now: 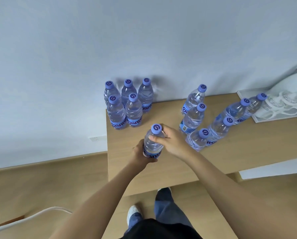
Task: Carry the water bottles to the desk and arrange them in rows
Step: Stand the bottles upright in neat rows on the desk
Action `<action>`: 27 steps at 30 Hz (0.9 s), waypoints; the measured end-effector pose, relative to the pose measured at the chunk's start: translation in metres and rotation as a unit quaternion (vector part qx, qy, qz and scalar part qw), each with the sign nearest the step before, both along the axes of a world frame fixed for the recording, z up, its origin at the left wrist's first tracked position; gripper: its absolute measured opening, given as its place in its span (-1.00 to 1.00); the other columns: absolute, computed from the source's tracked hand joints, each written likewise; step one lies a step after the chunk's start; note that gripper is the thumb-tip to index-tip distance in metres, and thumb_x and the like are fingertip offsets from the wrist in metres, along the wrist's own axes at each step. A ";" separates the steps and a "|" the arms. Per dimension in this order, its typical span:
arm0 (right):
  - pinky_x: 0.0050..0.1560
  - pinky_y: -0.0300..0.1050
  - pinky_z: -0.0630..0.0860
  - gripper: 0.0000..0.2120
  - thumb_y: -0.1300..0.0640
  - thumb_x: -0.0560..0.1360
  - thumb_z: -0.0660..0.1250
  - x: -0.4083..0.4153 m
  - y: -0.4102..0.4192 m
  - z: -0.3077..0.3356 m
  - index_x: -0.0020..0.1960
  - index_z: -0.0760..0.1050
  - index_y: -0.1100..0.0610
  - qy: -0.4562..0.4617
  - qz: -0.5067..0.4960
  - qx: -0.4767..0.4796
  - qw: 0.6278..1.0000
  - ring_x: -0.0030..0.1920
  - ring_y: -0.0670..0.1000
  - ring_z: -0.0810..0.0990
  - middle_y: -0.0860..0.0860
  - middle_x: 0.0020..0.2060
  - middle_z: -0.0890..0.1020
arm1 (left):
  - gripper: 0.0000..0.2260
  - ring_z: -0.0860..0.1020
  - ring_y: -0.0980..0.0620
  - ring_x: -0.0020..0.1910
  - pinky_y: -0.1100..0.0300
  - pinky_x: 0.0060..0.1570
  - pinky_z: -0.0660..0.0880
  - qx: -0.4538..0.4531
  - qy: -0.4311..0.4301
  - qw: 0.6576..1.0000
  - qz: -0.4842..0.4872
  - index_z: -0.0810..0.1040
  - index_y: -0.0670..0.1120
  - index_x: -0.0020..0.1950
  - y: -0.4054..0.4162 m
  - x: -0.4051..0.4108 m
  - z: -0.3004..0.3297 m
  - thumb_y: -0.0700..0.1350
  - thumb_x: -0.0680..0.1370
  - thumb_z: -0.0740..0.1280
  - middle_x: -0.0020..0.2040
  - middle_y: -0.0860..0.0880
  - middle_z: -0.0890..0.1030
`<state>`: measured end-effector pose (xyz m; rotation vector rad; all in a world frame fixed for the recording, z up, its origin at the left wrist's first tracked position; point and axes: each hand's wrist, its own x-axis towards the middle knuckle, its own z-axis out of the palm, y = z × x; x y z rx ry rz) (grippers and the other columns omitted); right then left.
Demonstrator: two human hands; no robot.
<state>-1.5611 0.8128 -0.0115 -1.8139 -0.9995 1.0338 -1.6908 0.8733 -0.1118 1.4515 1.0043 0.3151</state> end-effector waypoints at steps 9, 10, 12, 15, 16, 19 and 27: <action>0.00 -0.49 0.39 -0.70 0.20 0.49 0.46 0.033 0.020 -0.025 0.20 0.54 0.12 -0.014 0.030 -0.005 0.999 -0.05 -0.25 0.54 -0.13 -0.04 0.61 | -0.30 0.56 -0.04 0.02 0.37 -0.29 0.55 0.005 -0.003 0.997 0.081 0.41 -0.10 0.35 0.011 0.043 -0.019 -0.50 0.29 0.48 0.12 -0.14 0.59; -0.02 -0.50 0.39 -0.70 0.19 0.49 0.46 0.037 0.024 -0.027 0.20 0.54 0.11 -0.019 0.035 -0.008 0.999 -0.09 -0.30 0.53 -0.14 -0.04 0.61 | -0.32 0.57 0.01 -0.01 0.35 -0.28 0.56 0.003 -0.013 0.995 0.095 0.42 -0.04 0.34 0.013 0.048 -0.021 -0.51 0.31 0.45 0.13 -0.14 0.58; -0.05 -0.49 0.39 -0.69 0.16 0.49 0.46 0.046 0.033 -0.028 0.21 0.54 0.10 -0.034 0.045 -0.013 0.998 -0.08 -0.31 0.53 -0.11 -0.02 0.62 | -0.32 0.56 0.07 -0.02 0.30 -0.27 0.58 -0.001 -0.020 0.992 0.125 0.42 0.05 0.29 0.017 0.059 -0.024 -0.53 0.33 0.41 0.14 -0.12 0.57; 0.05 -0.33 0.46 -0.67 0.13 0.47 0.48 0.058 0.050 -0.027 0.21 0.54 0.10 -0.060 0.038 -0.013 0.997 0.05 -0.07 0.58 -0.04 0.06 0.65 | -0.37 0.54 -0.03 0.07 0.29 -0.11 0.56 0.009 0.006 0.987 0.163 0.44 -0.06 0.28 0.025 0.075 -0.029 -0.50 0.31 0.46 0.16 -0.08 0.50; 0.09 -0.23 0.48 -0.67 0.13 0.46 0.49 0.062 0.056 -0.026 0.20 0.55 0.11 -0.069 0.029 -0.013 0.997 0.07 -0.02 0.58 -0.02 0.06 0.65 | -0.42 0.55 -0.08 0.08 0.22 -0.02 0.55 0.008 0.020 0.984 0.176 0.45 -0.14 0.27 0.027 0.079 -0.031 -0.47 0.32 0.47 0.18 -0.10 0.47; 0.06 -0.17 0.48 -0.68 0.13 0.43 0.52 0.074 0.070 -0.024 0.16 0.58 0.11 -0.096 0.032 -0.010 0.995 0.04 0.00 0.58 -0.01 0.02 0.66 | -0.48 0.58 0.00 -0.05 0.23 -0.01 0.54 -0.017 0.046 0.975 0.218 0.45 -0.20 0.23 0.033 0.091 -0.036 -0.42 0.34 0.51 0.19 -0.13 0.45; -0.03 -0.31 0.43 -0.68 0.16 0.44 0.51 0.097 0.098 -0.024 0.17 0.58 0.15 -0.080 0.054 0.009 0.995 0.01 -0.02 0.60 0.04 0.01 0.68 | -0.60 0.53 0.01 -0.11 0.34 -0.27 0.36 -0.043 0.086 0.936 0.340 0.47 -0.11 0.03 0.047 0.119 -0.035 -0.26 0.32 0.57 -0.07 0.00 0.57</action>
